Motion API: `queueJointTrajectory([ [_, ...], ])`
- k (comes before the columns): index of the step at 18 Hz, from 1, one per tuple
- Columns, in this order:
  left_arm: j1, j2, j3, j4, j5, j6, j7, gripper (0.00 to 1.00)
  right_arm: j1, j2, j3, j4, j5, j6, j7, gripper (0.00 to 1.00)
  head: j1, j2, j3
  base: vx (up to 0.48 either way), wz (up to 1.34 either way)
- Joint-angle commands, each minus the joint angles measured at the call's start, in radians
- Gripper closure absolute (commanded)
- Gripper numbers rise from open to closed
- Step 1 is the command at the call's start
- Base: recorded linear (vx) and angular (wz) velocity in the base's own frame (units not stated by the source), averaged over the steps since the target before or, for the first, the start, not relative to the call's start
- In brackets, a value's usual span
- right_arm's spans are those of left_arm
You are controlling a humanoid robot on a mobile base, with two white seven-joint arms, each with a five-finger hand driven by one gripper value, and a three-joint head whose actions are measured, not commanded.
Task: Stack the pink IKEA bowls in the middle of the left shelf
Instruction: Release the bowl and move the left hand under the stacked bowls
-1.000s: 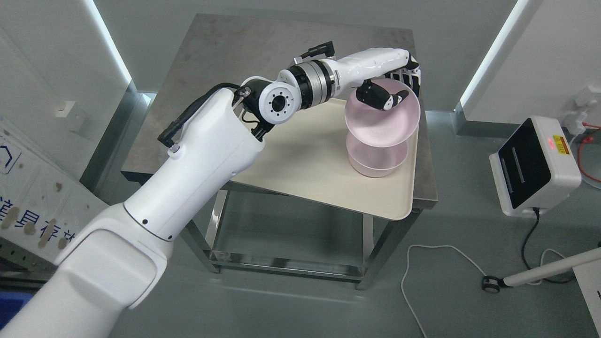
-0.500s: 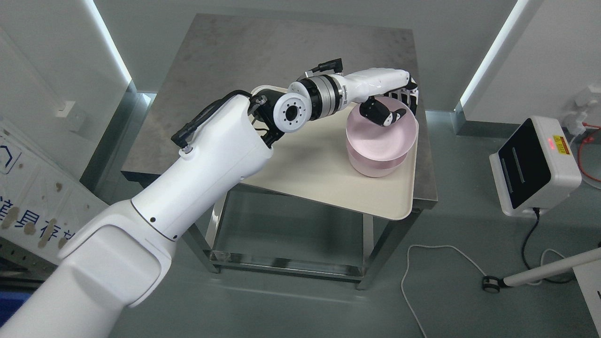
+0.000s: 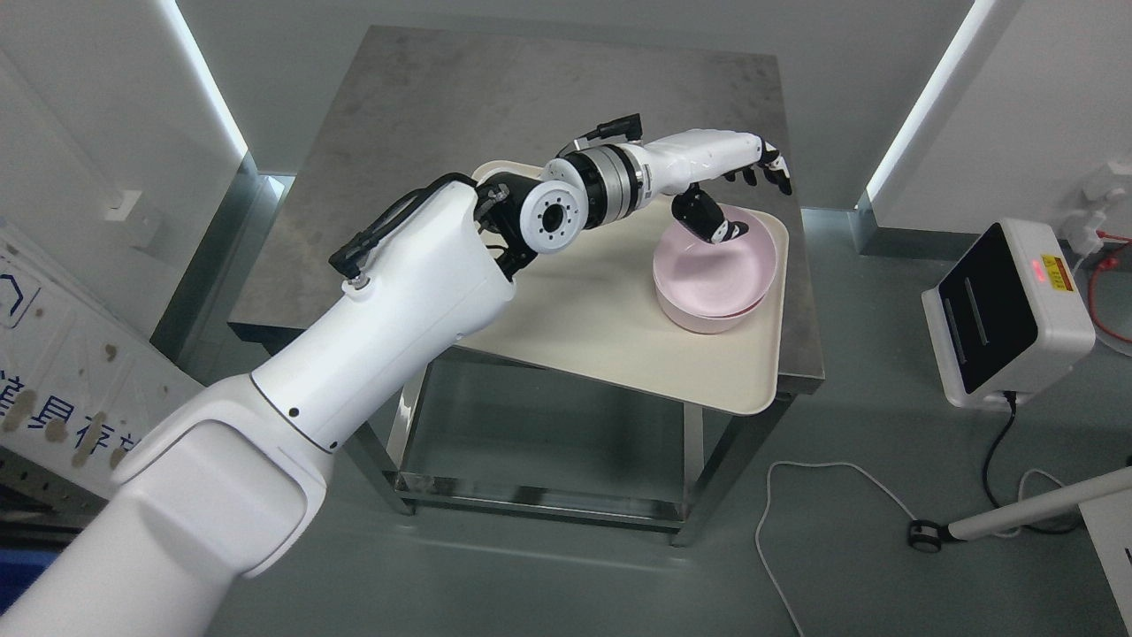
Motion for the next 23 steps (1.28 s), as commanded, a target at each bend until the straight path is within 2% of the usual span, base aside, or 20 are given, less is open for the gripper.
queueJointTrajectory([
  [1,0.016,0.015,0.116,0.016,0.001,-0.012,0.022,0.16,0.029,-0.017,-0.011,-0.034,-0.006,-0.001,0.001,0.0,0.0,0.0,0.0,0.0,0.0],
  [4,0.066,0.015,0.404,-0.039,0.024,-0.017,0.058,0.04,0.029,-0.017,-0.011,-0.034,-0.006,0.001,0.001,0.0,0.0,0.0,0.0,0.0,0.0],
  [7,0.17,0.015,0.639,-0.155,0.17,-0.021,0.061,0.01,0.029,-0.017,-0.011,-0.034,-0.006,0.001,0.001,0.0,0.0,0.0,0.0,0.0,0.0],
  [9,0.294,0.015,0.702,-0.275,0.215,-0.072,0.05,0.0,0.029,-0.017,-0.011,-0.034,-0.006,-0.001,0.001,0.0,0.0,0.0,0.0,0.0,0.0],
  [12,0.505,0.015,0.664,-0.467,0.215,-0.17,0.018,0.0,0.029,-0.017,-0.012,-0.034,-0.006,0.001,0.001,0.0,0.0,0.0,0.0,0.0,0.0],
  [15,0.597,0.015,0.574,-0.519,0.19,-0.199,-0.03,0.0,0.029,-0.017,-0.011,-0.034,-0.006,0.001,0.001,0.0,0.0,0.0,0.0,0.0,0.0],
  [18,0.588,0.015,0.486,-0.515,-0.038,-0.213,-0.037,0.0,0.029,-0.017,-0.011,-0.034,-0.006,-0.001,0.001,0.0,0.0,0.0,0.0,0.0,0.0],
  [20,0.582,0.015,0.43,-0.513,-0.194,-0.19,-0.091,0.02,0.029,-0.017,-0.011,-0.034,-0.006,0.001,0.001,0.0,0.0,0.0,0.0,0.0,0.0],
  [23,0.582,0.015,0.392,-0.513,-0.342,-0.167,-0.16,0.03,0.029,-0.017,-0.012,-0.034,-0.006,0.001,0.001,0.0,0.0,0.0,0.0,0.0,0.0],
])
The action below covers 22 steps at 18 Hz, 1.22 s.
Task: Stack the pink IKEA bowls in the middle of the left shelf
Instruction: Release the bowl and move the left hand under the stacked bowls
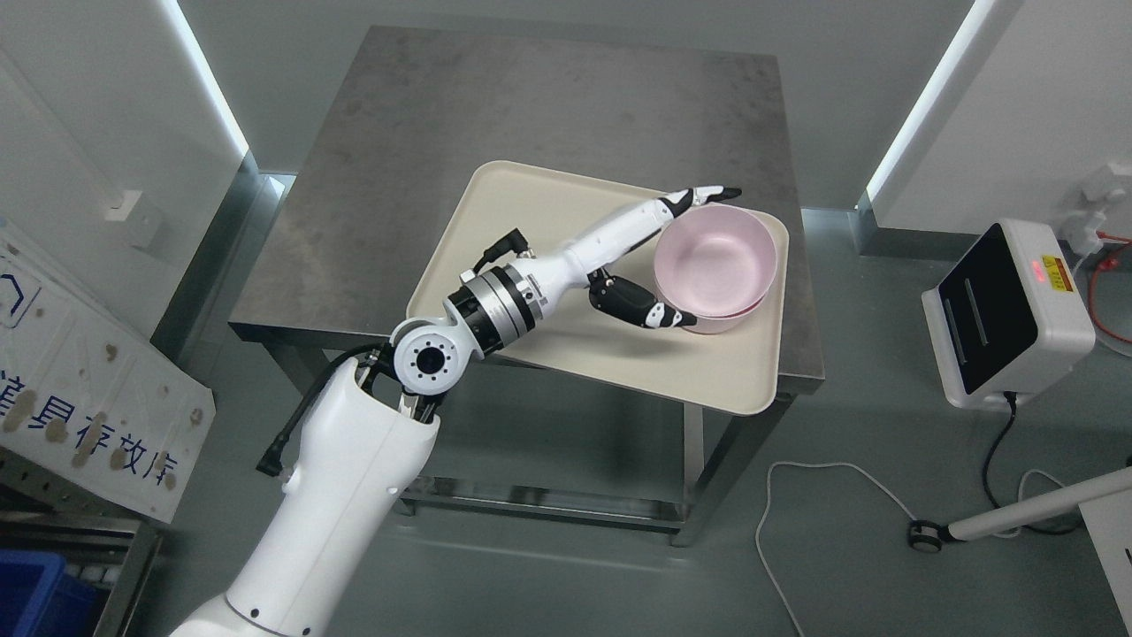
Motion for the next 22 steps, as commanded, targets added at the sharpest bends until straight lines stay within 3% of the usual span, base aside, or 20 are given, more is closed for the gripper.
queueJointTrajectory([
  [1,0.031,0.017,-0.052,-0.12,-0.268,0.03,-0.062,0.04,0.029,-0.017,-0.011,-0.034,0.0,-0.003,0.001,0.0,0.0,0.0,0.0,0.0,0.0],
  [6,-0.026,0.017,-0.064,-0.111,-0.289,0.062,-0.082,0.06,0.029,-0.017,-0.011,-0.034,0.0,-0.002,0.001,0.0,0.0,0.0,0.0,0.0,0.0],
  [13,-0.061,0.017,-0.188,-0.089,-0.293,0.09,-0.082,0.22,0.029,-0.017,-0.011,-0.034,0.0,-0.003,0.001,0.0,0.0,0.0,0.0,0.0,0.0],
  [22,-0.147,0.017,-0.239,0.079,-0.35,0.092,-0.082,0.27,0.029,-0.017,-0.011,-0.034,0.0,-0.003,0.001,0.0,0.0,0.0,0.0,0.0,0.0],
])
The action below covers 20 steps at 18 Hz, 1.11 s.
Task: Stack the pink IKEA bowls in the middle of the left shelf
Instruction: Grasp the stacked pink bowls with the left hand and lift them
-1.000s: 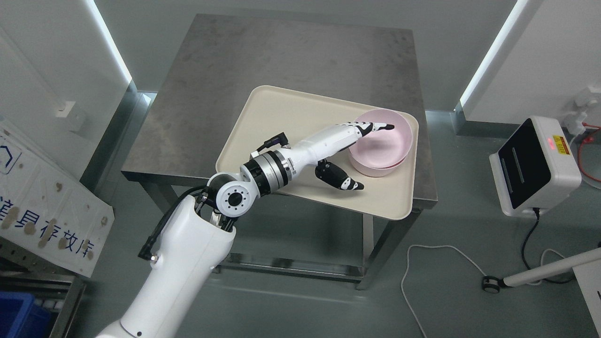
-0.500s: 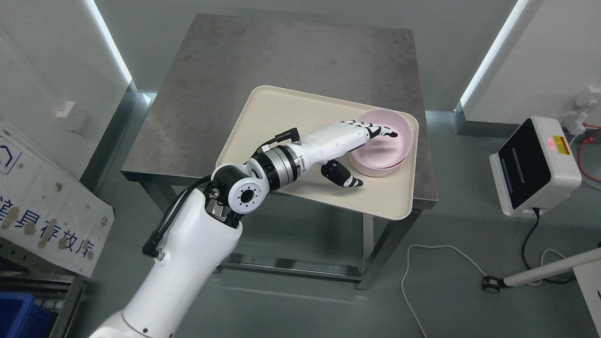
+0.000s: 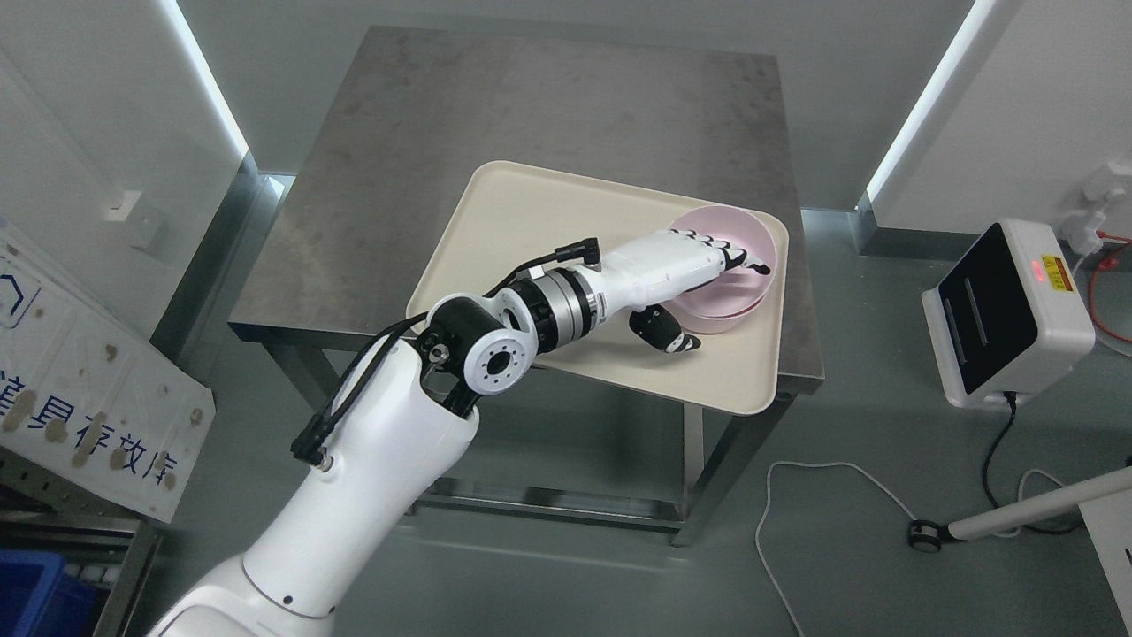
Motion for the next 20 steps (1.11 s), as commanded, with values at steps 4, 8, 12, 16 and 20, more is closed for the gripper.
queueJointTrajectory([
  [4,-0.033,0.017,-0.064,0.131,-0.024,0.031,0.0,0.33,0.029,-0.017,-0.011,-0.034,0.0,-0.001,0.001,0.0,0.0,0.0,0.0,0.0,0.0],
  [8,-0.033,0.017,-0.022,0.133,-0.012,0.018,0.005,0.49,0.029,-0.017,-0.011,-0.034,0.0,-0.001,0.001,0.0,0.0,0.0,0.0,0.0,0.0],
  [12,-0.032,0.017,0.0,0.133,-0.011,0.005,0.011,0.64,0.029,-0.017,-0.011,-0.034,0.0,0.001,0.001,0.0,0.0,0.0,0.0,0.0,0.0],
  [16,-0.032,0.017,0.049,0.133,0.002,-0.064,0.011,0.87,0.029,-0.017,-0.011,-0.034,0.0,-0.001,0.001,0.0,0.0,0.0,0.0,0.0,0.0],
  [20,-0.032,0.017,0.074,0.135,0.011,-0.088,0.011,0.95,0.029,-0.017,-0.011,-0.034,0.0,0.001,0.001,0.0,0.0,0.0,0.0,0.0,0.0],
])
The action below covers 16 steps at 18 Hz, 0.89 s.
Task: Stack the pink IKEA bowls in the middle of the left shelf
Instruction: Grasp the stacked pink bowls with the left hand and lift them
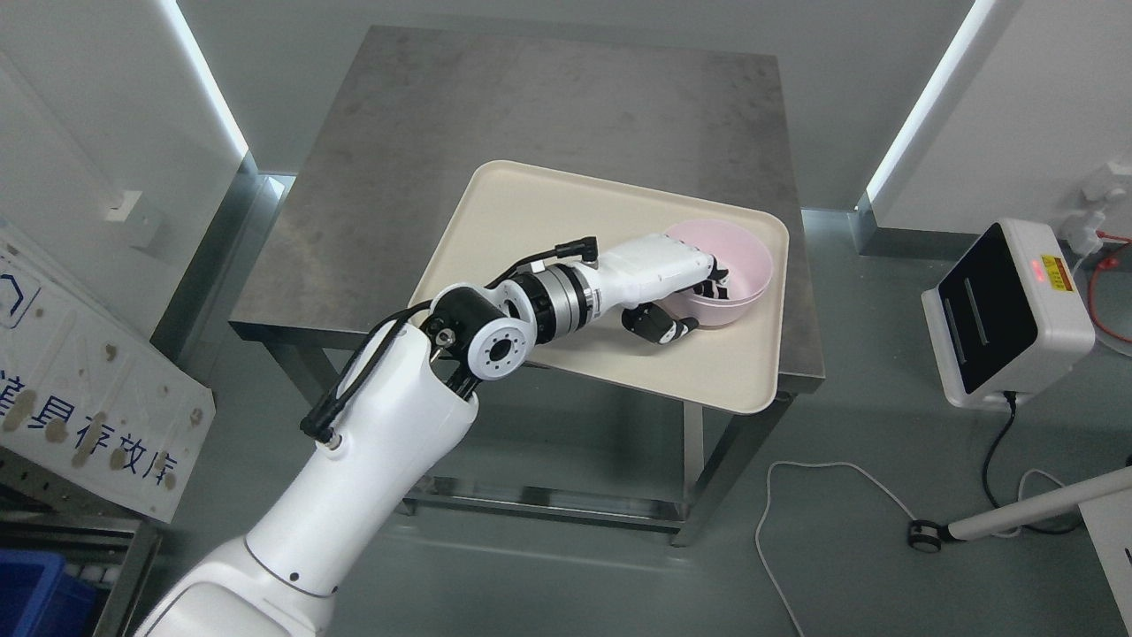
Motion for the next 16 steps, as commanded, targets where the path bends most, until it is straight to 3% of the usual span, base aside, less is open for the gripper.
queueJointTrajectory([
  [1,-0.001,0.018,0.071,0.02,0.013,-0.023,0.002,0.95,0.029,-0.017,-0.011,-0.034,0.0,0.004,0.001,0.0,0.0,0.0,0.0,0.0,0.0],
  [11,0.027,0.018,0.391,-0.064,0.122,-0.246,-0.069,1.0,0.029,-0.017,-0.012,-0.034,0.0,0.003,0.001,0.0,0.0,0.0,0.0,0.0,0.0],
  [16,0.134,0.018,0.633,-0.145,0.217,-0.519,-0.253,1.0,0.029,-0.017,-0.011,-0.034,0.0,0.004,0.001,0.0,0.0,0.0,0.0,0.0,0.0],
])
